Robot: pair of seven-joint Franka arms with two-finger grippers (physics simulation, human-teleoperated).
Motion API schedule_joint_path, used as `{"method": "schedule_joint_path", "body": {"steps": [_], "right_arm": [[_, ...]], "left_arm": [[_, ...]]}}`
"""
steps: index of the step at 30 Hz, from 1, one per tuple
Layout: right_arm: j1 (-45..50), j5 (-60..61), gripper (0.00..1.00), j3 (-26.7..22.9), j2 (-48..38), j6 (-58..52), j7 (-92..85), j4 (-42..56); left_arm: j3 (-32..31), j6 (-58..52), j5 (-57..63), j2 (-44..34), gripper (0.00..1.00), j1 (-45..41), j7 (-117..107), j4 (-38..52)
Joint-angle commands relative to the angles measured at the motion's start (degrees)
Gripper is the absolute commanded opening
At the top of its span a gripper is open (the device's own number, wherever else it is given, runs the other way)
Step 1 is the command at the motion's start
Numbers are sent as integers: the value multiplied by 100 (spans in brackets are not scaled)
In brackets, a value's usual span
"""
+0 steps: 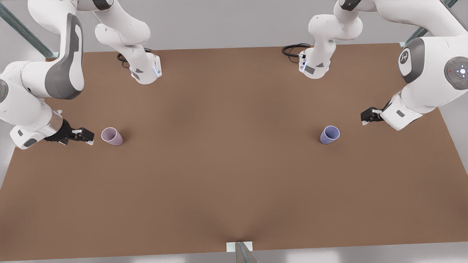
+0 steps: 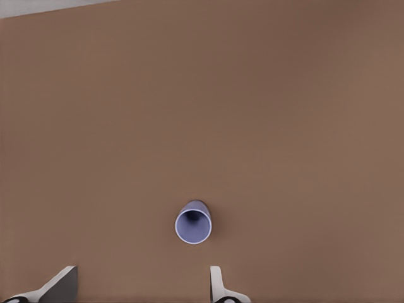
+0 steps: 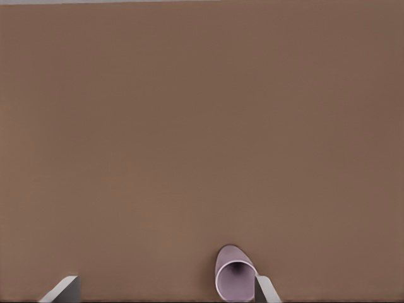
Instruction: Stack the cups, with the pink cup at the bottom and the purple cup at the top
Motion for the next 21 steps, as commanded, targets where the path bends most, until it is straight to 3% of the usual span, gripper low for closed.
{"method": "schedule_joint_path", "body": {"steps": [1, 3, 6, 10, 14, 19, 21], "right_arm": [[-9, -5, 100, -3, -9, -2, -59, -28], [-17, 3, 100, -65, -431, 569, -322, -906], [-53, 56, 100, -126, -493, 789, -639, -1469], [-281, 117, 100, -539, -458, 1641, -1852, -2567], [-360, 117, 100, -820, -344, 2266, -2318, -3191], [-360, 117, 100, -821, -344, 2371, -2625, -3666], [-369, 117, 100, -838, -335, 2943, -2748, -4044]], "left_arm": [[0, 0, 41, 5, 100, 0, 2, -9], [9, -26, 23, 102, 100, 0, -33, -26], [9, 421, -38, 5, 100, -18, -104, -729], [35, 510, -56, -12, 100, -9, -104, -808], [35, 492, -56, 32, 100, -9, -104, -817], [44, 483, -56, 58, 100, -9, -104, -817], [44, 483, -64, 75, 100, -9, -104, -817]]}}
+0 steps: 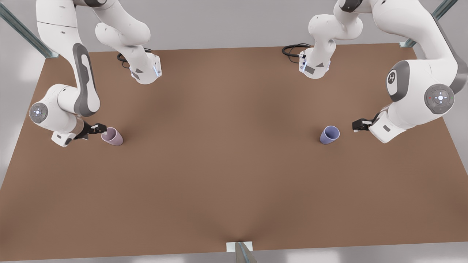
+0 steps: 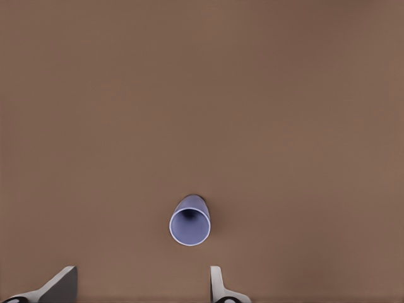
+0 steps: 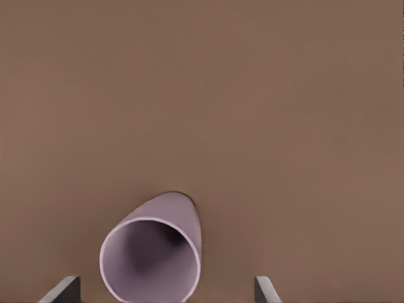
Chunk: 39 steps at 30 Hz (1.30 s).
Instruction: Stack the cups, with the pink cup at the bottom and the purple cup at the top
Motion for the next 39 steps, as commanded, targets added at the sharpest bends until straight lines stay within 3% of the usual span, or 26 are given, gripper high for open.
{"method": "schedule_joint_path", "body": {"steps": [1, 16, 21, 22, 23, 26, 28, 32, 34, 39], "right_arm": [[21, 0, 100, -3, 0, 13, 0, -20], [-84, 0, 100, -12, 589, 1297, -18, -538], [-84, 0, 66, -12, 765, 1604, -18, -679], [-93, 0, 64, -12, 800, 1604, -18, -679], [-84, 0, 50, -12, 817, 1569, -9, -670], [-75, 0, 41, -12, 861, 1543, 9, -644], [-75, 0, 29, -12, 844, 1525, 52, -635], [-84, 79, 28, -12, 879, 1543, 44, -653], [-75, 229, 21, -12, 905, 1543, 53, -653], [-66, 229, 21, -12, 853, 1525, 53, -644]], "left_arm": [[0, 0, 2, 0, 100, 0, -5, 0], [0, -17, -7, 17, 100, 0, -5, -140], [0, -18, -7, 35, 100, 0, -5, -141], [0, -17, -7, 35, 100, 0, -5, -141], [0, -9, -7, 35, 100, 0, -5, -141], [0, -9, -7, 35, 100, 0, -5, -141], [9, -9, -7, 44, 100, 0, -5, -141], [9, -26, -7, 35, 100, 0, -5, -141], [9, -26, -7, 35, 100, 0, -5, -141], [18, -26, -7, 35, 100, 0, -5, -141]]}}
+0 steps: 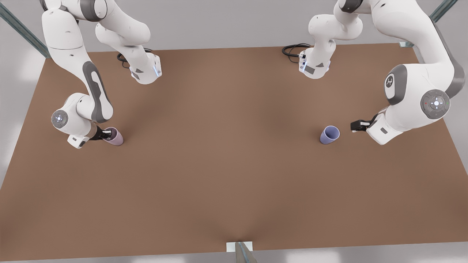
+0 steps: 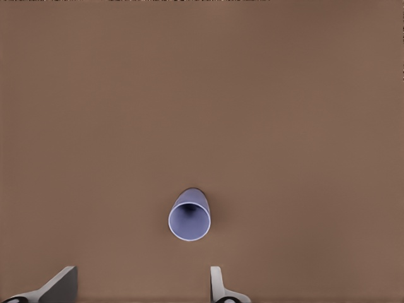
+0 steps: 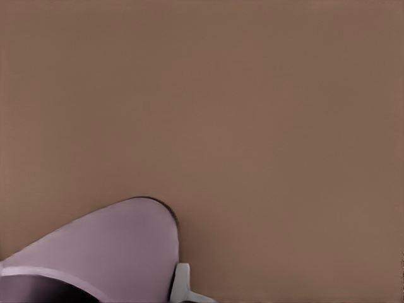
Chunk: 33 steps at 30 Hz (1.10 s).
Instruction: Stack the cups, with the pink cup at the bottom and the purple cup at the top
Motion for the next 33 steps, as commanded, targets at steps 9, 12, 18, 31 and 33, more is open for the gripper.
{"method": "schedule_joint_path", "body": {"steps": [9, 12, 18, 31, 33], "right_arm": [[1302, 585, 21, 140, -303, -553, 1258, 448], [1469, 778, 21, 1326, -312, -553, 3016, 799], [3411, 787, 21, 1450, 672, -615, 6083, 2328], [5100, 752, 21, 1467, 3318, -1125, 9416, 5941], [5135, 743, 21, 1467, 3406, -1116, 9425, 5967]], "left_arm": [[35, -5, -7, -9, 100, 9, 9, 0], [35, -5, 2, -9, 100, 0, 9, 0], [35, 30, -42, 0, 100, 0, 9, -44], [167, 3633, -130, -1152, 100, -9, 70, -4324], [229, 3826, -130, -994, 100, 0, 79, -4447]]}}
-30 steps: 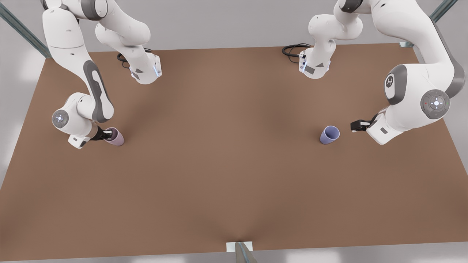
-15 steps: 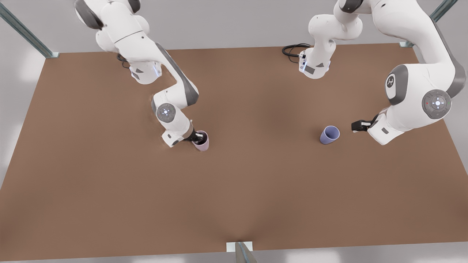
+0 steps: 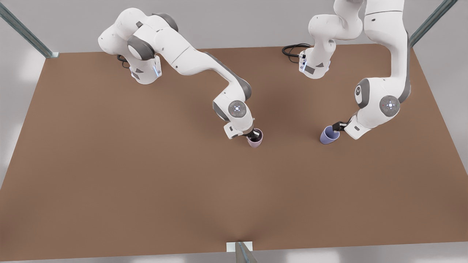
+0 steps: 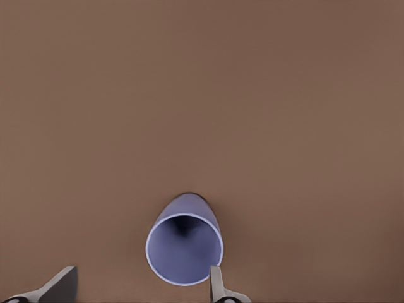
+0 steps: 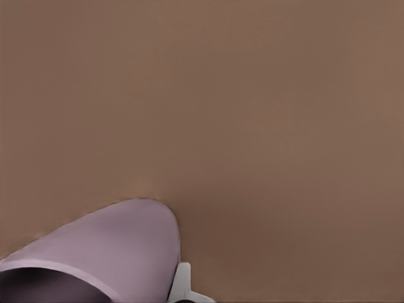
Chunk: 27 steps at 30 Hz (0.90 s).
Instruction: Stack the cups, with the pink cup at the bottom and the purple cup at the top
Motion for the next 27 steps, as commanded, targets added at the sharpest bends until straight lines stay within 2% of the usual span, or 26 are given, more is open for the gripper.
{"method": "schedule_joint_path", "body": {"steps": [1, 4, 8, 10, 12, 14, 15, 16, 17, 27], "right_arm": [[0, -26, 21, 0, 2, -26, 16, 1], [9, -26, 21, 0, 54, -26, 25, 45], [27, -17, 43, -9, 125, -8, 51, 54], [27, -17, 44, -9, 160, 62, 104, 54], [27, -8, 54, 0, 177, 62, 122, 54], [18, -8, 55, -1, 177, 62, 122, 54], [18, -17, 55, -9, 177, 62, 113, 45], [18, 1, 55, -9, 133, 62, 104, 10], [18, 1, 55, -9, 81, 45, 95, 1], [35, -43, 55, -18, -306, -26, 34, -87]], "left_arm": [[7, 72, -4, 11, 100, 12, 0, -48], [78, 548, -4, 178, 100, 20, 9, -365], [236, 794, -4, 397, 100, 20, 176, -585], [236, 847, -48, 556, 100, 12, 167, -585], [236, 882, -180, 679, 98, 12, 167, -585], [236, 882, -285, 740, 48, 12, 167, -585], [236, 900, -285, 731, 33, 12, 167, -585], [236, 908, -346, 758, 25, 12, 167, -585], [236, 908, -461, 802, 21, 12, 167, -585], [236, 821, -470, 890, 21, 12, 149, -479]]}}
